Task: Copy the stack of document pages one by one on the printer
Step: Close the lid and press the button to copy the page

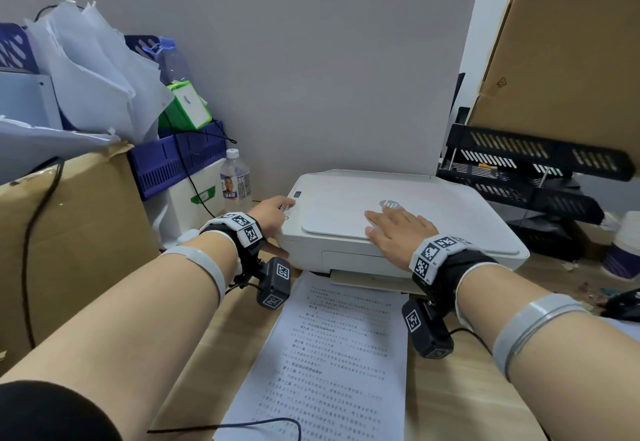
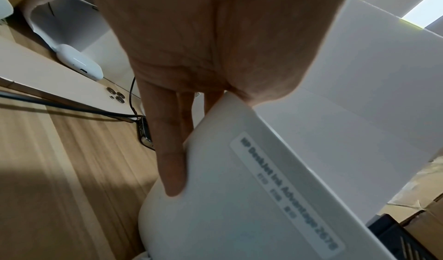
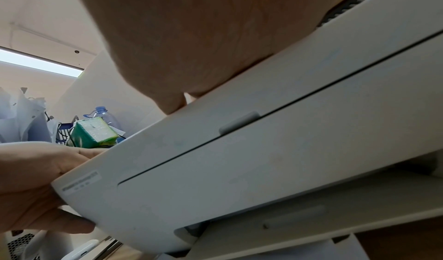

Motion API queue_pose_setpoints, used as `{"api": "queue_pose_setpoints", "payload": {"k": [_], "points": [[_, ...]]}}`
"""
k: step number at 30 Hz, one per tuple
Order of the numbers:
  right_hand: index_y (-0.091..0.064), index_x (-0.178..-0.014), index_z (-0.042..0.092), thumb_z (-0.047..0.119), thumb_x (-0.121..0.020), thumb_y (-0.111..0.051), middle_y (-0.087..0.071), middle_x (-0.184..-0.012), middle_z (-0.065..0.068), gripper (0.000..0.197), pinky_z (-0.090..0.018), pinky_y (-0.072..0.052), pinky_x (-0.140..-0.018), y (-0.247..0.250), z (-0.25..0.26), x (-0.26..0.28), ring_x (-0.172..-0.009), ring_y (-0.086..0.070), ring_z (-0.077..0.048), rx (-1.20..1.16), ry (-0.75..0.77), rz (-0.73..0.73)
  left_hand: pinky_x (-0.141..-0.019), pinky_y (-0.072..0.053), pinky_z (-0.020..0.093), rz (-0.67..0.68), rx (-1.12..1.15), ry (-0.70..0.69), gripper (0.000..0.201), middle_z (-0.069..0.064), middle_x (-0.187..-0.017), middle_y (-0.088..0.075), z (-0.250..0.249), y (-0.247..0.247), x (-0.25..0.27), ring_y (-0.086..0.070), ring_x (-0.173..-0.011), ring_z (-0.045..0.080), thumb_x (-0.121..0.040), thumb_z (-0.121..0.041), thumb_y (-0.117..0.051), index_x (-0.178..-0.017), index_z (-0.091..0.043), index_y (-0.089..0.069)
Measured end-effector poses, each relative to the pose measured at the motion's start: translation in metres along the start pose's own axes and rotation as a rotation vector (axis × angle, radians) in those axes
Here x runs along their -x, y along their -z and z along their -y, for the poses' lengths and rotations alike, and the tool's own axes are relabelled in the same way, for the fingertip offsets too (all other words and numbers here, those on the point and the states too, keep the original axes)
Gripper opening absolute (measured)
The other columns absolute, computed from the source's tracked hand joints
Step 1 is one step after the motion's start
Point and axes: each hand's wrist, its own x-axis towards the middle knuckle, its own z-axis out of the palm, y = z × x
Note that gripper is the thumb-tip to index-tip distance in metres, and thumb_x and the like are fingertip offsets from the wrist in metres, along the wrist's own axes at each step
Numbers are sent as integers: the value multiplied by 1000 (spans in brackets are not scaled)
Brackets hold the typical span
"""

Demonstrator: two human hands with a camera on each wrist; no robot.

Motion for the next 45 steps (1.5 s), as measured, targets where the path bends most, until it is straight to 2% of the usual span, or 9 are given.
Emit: {"api": "queue_pose_setpoints", "payload": {"k": [2, 7, 14, 18, 23, 31, 34, 41, 45], "points": [[-20, -152, 39, 52, -102, -17, -10, -165, 6, 52, -47, -5, -122, 0, 0, 0, -152, -7, -17, 1, 3, 0, -66, -59, 59, 22, 19, 23, 71, 2, -138, -46, -1, 1, 3, -56, -112, 43, -83, 9, -65, -138, -32, -49], [-21, -152, 39, 52, -102, -17, -11, -165, 5, 52, -47, -6, -122, -1, 0, -1, -151, -9, -17, 7, 5, -4, -70, -59, 59, 51, 119, 43, 61, 4, -132, -50, -4, 3, 11, -61, -101, 34, -89, 9, -51, -136, -31, -52], [-19, -153, 40, 54, -101, -16, -11, -165, 5, 53, -46, -6, -122, -3, -2, -2, -151, -9, -17, 11, 0, -5, -78, -58, 60, 64, 131, 18, 49, -5, -111, -63, -4, 3, 16, -67, -96, 30, -93, -1, -51, -128, -35, -50], [-19, -152, 40, 54, -101, -16, -11, -165, 5, 53, -46, -6, -122, -3, -2, -2, -151, -8, -17, 7, -5, 3, -84, -54, 63, 69, 21, 39, 45, 10, -114, -70, -6, 5, 14, -67, -105, 38, -90, -2, -52, -126, -28, -61], [-19, -152, 40, 54, -101, -16, -9, -165, 5, 53, -46, -5, -122, -3, -1, -4, -152, -7, -16, 7, -5, 2, -85, -55, 55, 67, -38, 49, 49, 17, -109, -71, -9, 5, 10, -65, -78, 31, -91, -3, -47, -129, -30, -62], [-17, -153, 40, 55, -101, -15, -9, -165, 5, 54, -47, -5, -122, -4, -3, -4, -152, -7, -17, 12, 1, 12, -89, -52, 49, 49, -181, 43, 42, 20, -122, -65, -18, 3, 18, -62, -99, 36, -97, -9, -44, -136, -23, -54], [-17, -153, 40, 55, -101, -15, -9, -165, 5, 54, -47, -5, -122, -3, -2, -4, -152, -7, -17, 15, -3, 14, -89, -51, 47, 46, -217, 32, 41, 22, -124, -64, -19, 3, 18, -60, -95, 34, -98, -8, -45, -137, -17, -53], [-18, -153, 41, 55, -101, -15, -9, -165, 5, 54, -46, -4, -122, -3, -2, -3, -152, -7, -16, 6, -10, 10, -89, -52, 52, 46, -174, 29, 43, 21, -121, -66, -18, 3, 19, -62, -91, 33, -95, -5, -47, -134, -19, -57], [-18, -153, 41, 55, -101, -15, -9, -165, 5, 54, -46, -4, -122, -3, -2, -1, -152, -6, -16, 5, -7, 9, -91, -51, 54, 47, -165, 26, 43, 21, -120, -67, -17, 3, 18, -65, -97, 37, -95, -5, -46, -134, -19, -57]]}}
